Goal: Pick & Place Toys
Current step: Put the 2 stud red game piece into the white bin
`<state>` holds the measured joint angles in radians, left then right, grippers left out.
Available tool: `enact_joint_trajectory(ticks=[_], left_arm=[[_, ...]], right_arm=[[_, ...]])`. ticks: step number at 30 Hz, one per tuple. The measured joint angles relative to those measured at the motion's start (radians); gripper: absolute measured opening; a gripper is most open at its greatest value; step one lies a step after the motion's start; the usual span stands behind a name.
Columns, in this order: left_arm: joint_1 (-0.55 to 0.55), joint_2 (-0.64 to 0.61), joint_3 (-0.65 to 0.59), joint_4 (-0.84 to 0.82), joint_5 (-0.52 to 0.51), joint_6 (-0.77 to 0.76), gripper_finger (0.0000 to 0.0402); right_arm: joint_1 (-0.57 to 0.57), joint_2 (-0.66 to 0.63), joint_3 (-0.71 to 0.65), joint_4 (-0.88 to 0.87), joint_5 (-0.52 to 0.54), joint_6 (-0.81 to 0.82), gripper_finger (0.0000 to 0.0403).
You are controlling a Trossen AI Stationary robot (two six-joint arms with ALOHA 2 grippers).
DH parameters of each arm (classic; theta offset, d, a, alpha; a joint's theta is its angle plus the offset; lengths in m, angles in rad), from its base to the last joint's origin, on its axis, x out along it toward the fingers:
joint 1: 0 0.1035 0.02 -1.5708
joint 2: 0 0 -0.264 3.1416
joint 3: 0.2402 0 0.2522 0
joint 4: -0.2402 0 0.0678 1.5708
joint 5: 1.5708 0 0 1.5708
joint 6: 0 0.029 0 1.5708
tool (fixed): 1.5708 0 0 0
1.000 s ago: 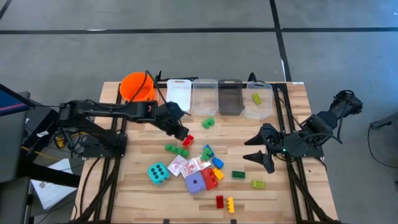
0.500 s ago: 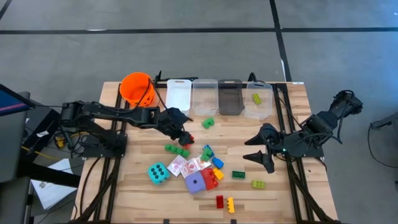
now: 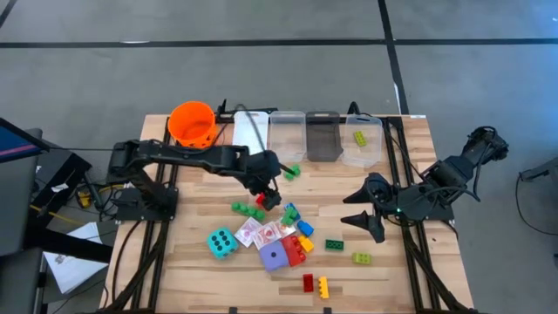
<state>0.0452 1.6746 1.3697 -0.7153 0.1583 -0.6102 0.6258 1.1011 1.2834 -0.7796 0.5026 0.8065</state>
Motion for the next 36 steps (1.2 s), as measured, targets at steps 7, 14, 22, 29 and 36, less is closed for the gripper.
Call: enact_joint_trajectory(ticks=[7, 14, 22, 29, 36], left_arm=[[0.001, 0.082, 0.042, -0.130, -0.027, 0.001, 0.0293], [0.002, 0.146, 0.042, -0.137, -0.034, 0.000, 0.0293], [0.009, 0.167, 0.042, -0.141, -0.034, -0.045, 0.0302], [0.030, 0.167, 0.042, -0.232, -0.127, -0.063, 0.0316], [0.034, 0.168, 0.042, -0.190, -0.136, -0.113, 0.0329]], right_arm=[[0.000, 0.000, 0.000, -0.001, 0.000, 0.005, 0.0291], [0.000, 0.000, 0.000, -0.006, -0.003, -0.002, 0.0291], [0.000, 0.000, 0.000, -0.008, -0.007, -0.003, 0.0291], [0.000, 0.000, 0.000, -0.033, -0.007, -0.005, 0.0291], [0.000, 0.000, 0.000, -0.033, -0.007, -0.005, 0.0291]])
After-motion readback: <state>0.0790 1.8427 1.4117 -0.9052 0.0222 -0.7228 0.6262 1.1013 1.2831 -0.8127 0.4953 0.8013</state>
